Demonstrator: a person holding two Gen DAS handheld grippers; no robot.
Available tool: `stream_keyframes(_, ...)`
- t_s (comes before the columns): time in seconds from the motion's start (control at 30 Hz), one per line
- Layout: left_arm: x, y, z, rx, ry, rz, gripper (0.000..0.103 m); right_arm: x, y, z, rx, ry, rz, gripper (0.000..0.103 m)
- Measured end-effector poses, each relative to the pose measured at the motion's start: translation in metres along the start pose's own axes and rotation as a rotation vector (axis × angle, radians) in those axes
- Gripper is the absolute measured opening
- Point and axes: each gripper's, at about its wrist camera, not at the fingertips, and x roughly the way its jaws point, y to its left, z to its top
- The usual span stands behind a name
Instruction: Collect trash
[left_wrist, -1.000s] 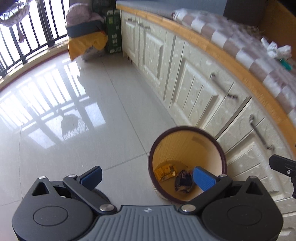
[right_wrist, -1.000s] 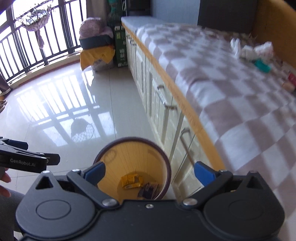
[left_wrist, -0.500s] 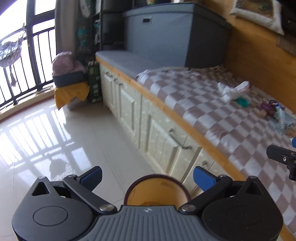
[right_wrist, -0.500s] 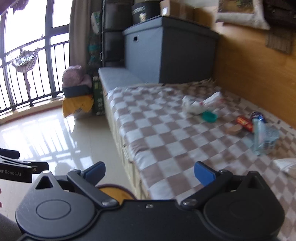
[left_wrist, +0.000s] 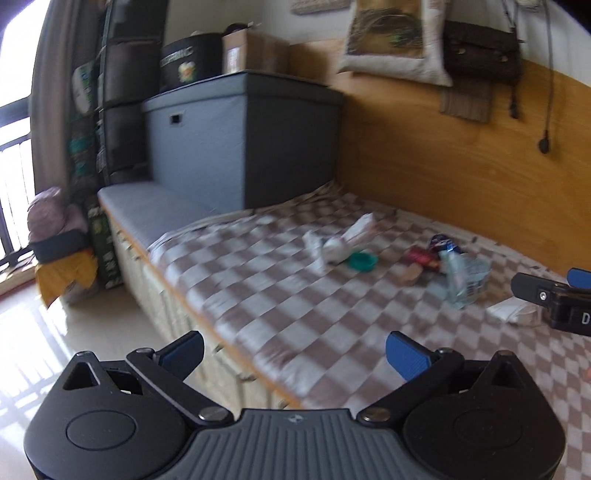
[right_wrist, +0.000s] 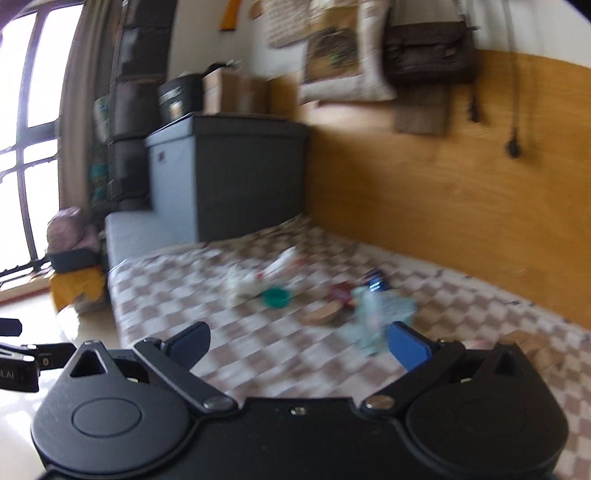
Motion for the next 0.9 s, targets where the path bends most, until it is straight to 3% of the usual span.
stream_keyframes(0.2, 0.012, -0.057, 0.024, 0.089, -0.075, -0.095, 0.103, 0.005, -0.05, 0.011, 0.053, -0.068, -0.082, 0.103)
stream_keyframes(0.4, 0.038, -0.105, 0.038, 0.158, -0.116, -0.186, 0.103, 0.018, -0.098, -0.005, 0.146, -0.103, -0.147, 0.103)
stream_keyframes(0.63, 0.09, -0.159, 0.053, 0.202, -0.087, -0.307, 0.103, 0.043, -0.156, -0.034, 0.235, -0.103, -0.24, 0.103)
stream_keyframes(0.9, 0.173, -0.208, 0.063, 0.181, 0.013, -0.394, 0.103, 0.074, -0.204, -0.074, 0.361, -0.058, -0.24, 0.099)
